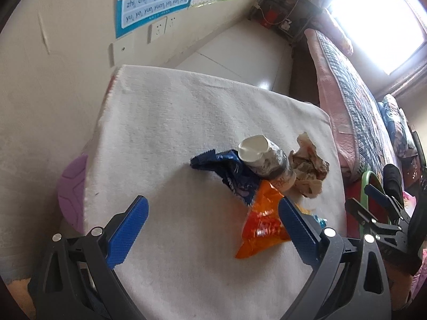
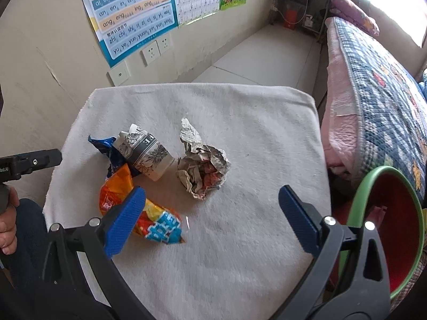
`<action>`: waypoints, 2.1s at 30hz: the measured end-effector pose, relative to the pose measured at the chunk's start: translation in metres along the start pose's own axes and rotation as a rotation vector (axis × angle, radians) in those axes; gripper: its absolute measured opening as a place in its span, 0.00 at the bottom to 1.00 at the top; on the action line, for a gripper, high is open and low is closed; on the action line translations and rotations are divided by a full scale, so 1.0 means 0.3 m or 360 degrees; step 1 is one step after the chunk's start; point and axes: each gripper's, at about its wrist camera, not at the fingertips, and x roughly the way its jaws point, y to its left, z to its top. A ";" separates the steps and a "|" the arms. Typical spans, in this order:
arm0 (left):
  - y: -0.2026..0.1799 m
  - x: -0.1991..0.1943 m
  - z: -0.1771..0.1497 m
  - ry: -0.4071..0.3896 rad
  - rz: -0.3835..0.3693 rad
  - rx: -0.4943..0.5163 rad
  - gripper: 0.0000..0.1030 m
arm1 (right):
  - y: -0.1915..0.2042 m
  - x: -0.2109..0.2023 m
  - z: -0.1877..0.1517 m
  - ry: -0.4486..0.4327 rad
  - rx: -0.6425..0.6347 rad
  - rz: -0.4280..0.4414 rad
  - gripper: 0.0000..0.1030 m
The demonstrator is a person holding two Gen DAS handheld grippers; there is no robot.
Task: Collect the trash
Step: 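Move both tools back over the remaining trash on the table, then grasp the blue wrapper with the left tool while the right tool grasps the crumpled newspaper, then carry both items over the red bucket and open both tools to drop them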
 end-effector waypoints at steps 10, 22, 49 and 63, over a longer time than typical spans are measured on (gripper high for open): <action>-0.021 0.126 0.092 0.0050 -0.0018 -0.0068 0.84 | -0.026 0.130 0.045 0.0065 0.0044 0.0012 0.95; 0.015 0.234 0.089 0.0150 -0.0069 -0.0187 0.44 | -0.029 0.245 0.064 0.0162 0.0059 0.0072 0.71; -0.031 0.003 0.067 -0.0090 -0.0099 -0.0031 0.00 | -0.045 -0.014 0.066 -0.0077 0.0054 0.0091 0.30; -0.121 -0.191 0.030 -0.0223 -0.0072 0.0159 0.00 | -0.007 -0.162 0.045 -0.0208 0.0066 0.0121 0.30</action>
